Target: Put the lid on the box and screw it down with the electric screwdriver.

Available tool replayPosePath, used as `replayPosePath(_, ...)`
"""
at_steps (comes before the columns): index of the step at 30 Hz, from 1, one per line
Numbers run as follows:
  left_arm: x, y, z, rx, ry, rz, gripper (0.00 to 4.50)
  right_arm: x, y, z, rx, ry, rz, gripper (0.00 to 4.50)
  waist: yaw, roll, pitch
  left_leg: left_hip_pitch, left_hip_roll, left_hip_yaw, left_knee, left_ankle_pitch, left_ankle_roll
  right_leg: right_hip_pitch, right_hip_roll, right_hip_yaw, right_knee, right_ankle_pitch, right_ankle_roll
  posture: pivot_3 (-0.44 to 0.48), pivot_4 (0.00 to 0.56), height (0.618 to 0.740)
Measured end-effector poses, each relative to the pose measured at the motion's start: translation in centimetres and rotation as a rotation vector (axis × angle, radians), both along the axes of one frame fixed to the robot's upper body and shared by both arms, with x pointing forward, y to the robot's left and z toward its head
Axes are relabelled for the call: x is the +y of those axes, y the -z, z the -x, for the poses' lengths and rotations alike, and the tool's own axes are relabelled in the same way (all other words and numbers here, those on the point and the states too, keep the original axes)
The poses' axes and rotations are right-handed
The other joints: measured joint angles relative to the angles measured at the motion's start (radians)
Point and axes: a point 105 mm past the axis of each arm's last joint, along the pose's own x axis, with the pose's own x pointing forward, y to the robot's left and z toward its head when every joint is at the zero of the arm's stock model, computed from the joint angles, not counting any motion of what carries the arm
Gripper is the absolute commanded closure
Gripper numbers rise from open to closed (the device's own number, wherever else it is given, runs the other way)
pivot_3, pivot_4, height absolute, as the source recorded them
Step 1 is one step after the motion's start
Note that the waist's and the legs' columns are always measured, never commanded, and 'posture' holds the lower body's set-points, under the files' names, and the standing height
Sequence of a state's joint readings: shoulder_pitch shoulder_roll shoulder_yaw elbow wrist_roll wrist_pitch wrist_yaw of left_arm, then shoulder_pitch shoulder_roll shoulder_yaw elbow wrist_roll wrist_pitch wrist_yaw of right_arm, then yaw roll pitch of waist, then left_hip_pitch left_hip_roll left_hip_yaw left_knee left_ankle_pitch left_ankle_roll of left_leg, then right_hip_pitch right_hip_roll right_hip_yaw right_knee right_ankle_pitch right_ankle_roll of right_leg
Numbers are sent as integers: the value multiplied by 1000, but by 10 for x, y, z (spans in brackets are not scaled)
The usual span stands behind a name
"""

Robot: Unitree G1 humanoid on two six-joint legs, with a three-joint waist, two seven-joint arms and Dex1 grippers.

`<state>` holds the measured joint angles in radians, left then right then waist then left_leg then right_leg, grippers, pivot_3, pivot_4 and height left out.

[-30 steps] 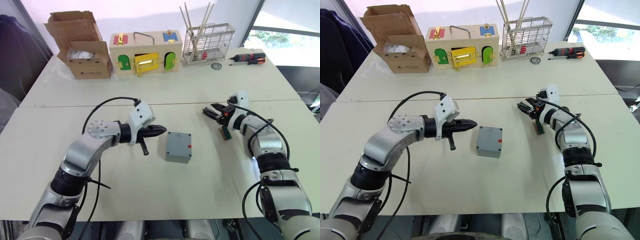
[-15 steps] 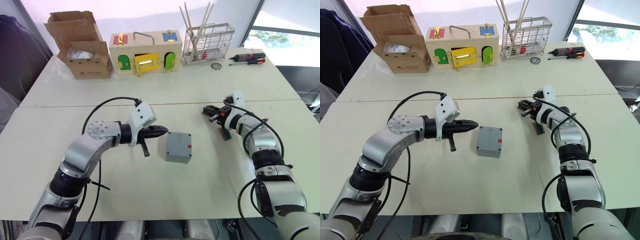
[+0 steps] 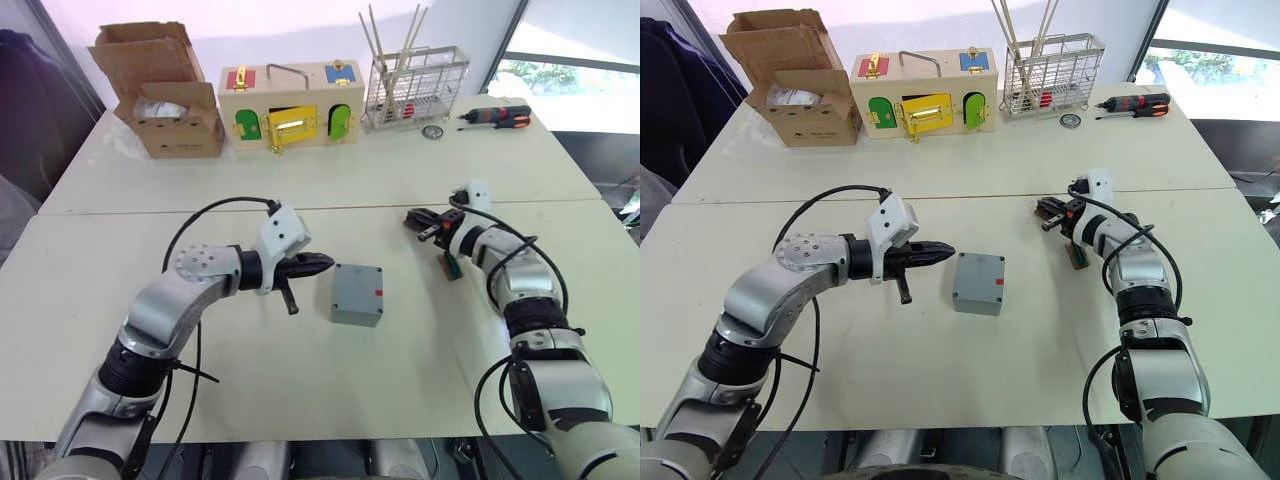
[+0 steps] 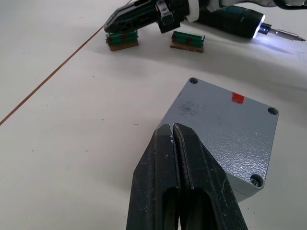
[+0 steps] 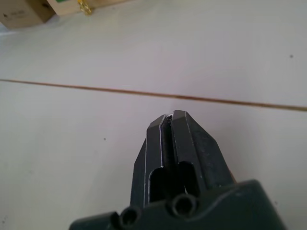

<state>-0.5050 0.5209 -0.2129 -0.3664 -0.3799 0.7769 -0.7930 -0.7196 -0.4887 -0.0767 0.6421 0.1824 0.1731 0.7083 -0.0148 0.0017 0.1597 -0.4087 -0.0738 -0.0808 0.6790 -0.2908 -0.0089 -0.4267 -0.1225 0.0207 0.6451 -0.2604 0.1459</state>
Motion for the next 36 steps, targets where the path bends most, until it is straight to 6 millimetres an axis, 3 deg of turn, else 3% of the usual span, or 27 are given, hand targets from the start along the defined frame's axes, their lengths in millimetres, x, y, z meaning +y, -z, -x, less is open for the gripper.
replayPosePath(8, 2, -3, -1, -2, -10, 14, 4500, 6, -38, 5, -93, -25, -30, 4425, 1, 0, 0, 0, 0, 0, 0, 0, 0, 0, 0, 0, 0, 0, 0, 0, 150, 730)
replayPosePath(12, 11, -10, 0, 17, -11, 37, 4500, 12, -63, 33, -136, -132, -33, 4425, 4, 0, 0, 0, 0, -1, 0, 0, 0, 0, 0, 0, 0, 0, 0, 0, 150, 730)
replayPosePath(16, 16, -10, 16, 53, 48, 14, 4500, 26, -49, 80, -14, -295, -29, 4425, 3, 0, 0, 0, 0, -1, 0, 0, 0, 0, 0, 0, 0, 0, 0, 0, 150, 730)
replayPosePath(20, 14, -1, 32, 112, 112, 0, 4500, 42, -39, 109, 70, -395, -26, 4425, 4, 0, 0, 0, 0, -1, 1, 0, 1, 0, 0, 0, -1, 0, 0, 0, 150, 730)
replayPosePath(24, 12, 2, 38, 134, 141, -18, 4500, 51, -33, 120, 105, -423, -24, 4425, 8, 0, 0, 0, 0, -1, 1, 0, 1, 0, 0, 0, -1, 0, 0, 0, 150, 730)
replayPosePath(36, 10, 3, 38, 133, 146, -24, 4500, 65, -14, 127, 173, -455, -32, 4425, 7, 0, 0, 0, 0, -1, 1, 0, 1, 0, 0, 0, -1, 0, 0, 0, 150, 730)
